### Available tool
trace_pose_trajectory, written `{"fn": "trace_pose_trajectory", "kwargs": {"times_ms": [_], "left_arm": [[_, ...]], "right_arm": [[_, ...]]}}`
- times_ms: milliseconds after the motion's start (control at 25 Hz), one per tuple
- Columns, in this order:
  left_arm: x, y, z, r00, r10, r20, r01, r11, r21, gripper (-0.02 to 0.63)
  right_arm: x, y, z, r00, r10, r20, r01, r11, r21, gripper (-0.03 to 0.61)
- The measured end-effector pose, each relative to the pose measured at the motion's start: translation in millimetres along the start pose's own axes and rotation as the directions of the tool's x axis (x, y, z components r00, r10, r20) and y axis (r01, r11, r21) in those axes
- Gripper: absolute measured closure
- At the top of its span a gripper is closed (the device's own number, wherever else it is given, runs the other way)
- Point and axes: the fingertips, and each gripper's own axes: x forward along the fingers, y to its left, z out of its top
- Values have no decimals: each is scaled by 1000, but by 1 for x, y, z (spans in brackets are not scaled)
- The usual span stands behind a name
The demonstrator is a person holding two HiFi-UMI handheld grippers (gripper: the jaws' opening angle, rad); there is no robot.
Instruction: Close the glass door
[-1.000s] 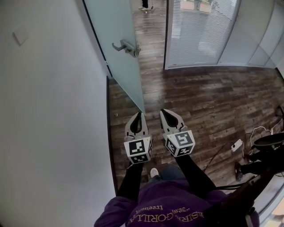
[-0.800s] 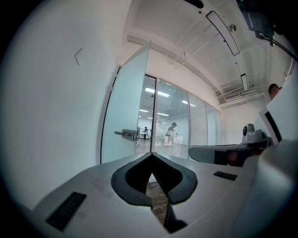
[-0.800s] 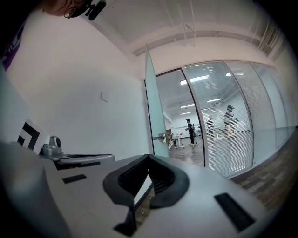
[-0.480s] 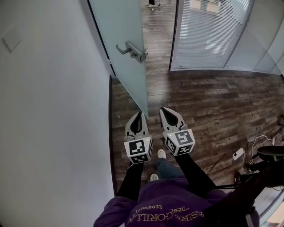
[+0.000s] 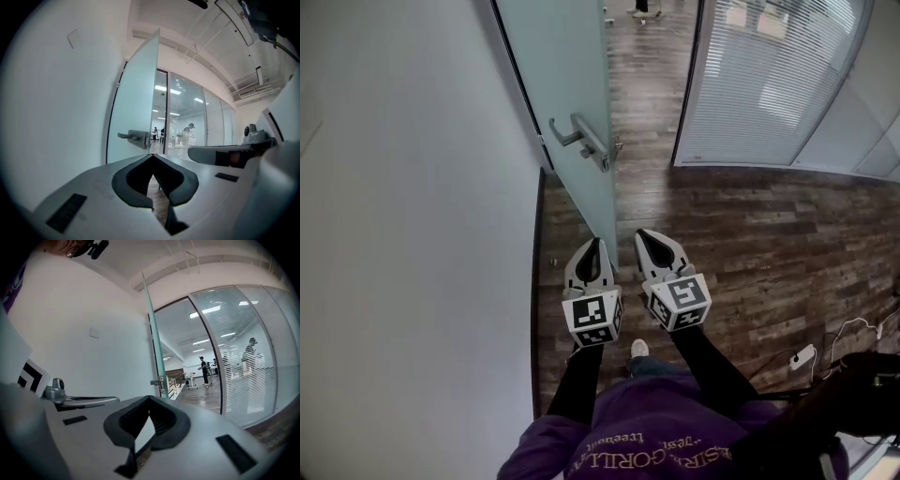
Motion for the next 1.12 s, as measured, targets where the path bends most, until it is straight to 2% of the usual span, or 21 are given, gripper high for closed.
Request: {"fn": "trace_pose_trajectory", "kwargs": {"times_ms": [520, 1000, 1120], "left_arm": [[67, 18, 11, 1000, -4, -5, 4, 1000, 10, 615], [93, 40, 25, 998, -66, 12, 66, 997, 34, 615], [98, 44, 30, 994, -105, 26, 105, 994, 20, 615]], "right_arm": [[59, -32, 9, 1000, 9, 1, -9, 1000, 10, 588], [89, -32, 19, 999, -47, 26, 46, 999, 10, 588], [91, -31, 22, 998, -51, 25, 51, 999, 7, 588]]}}
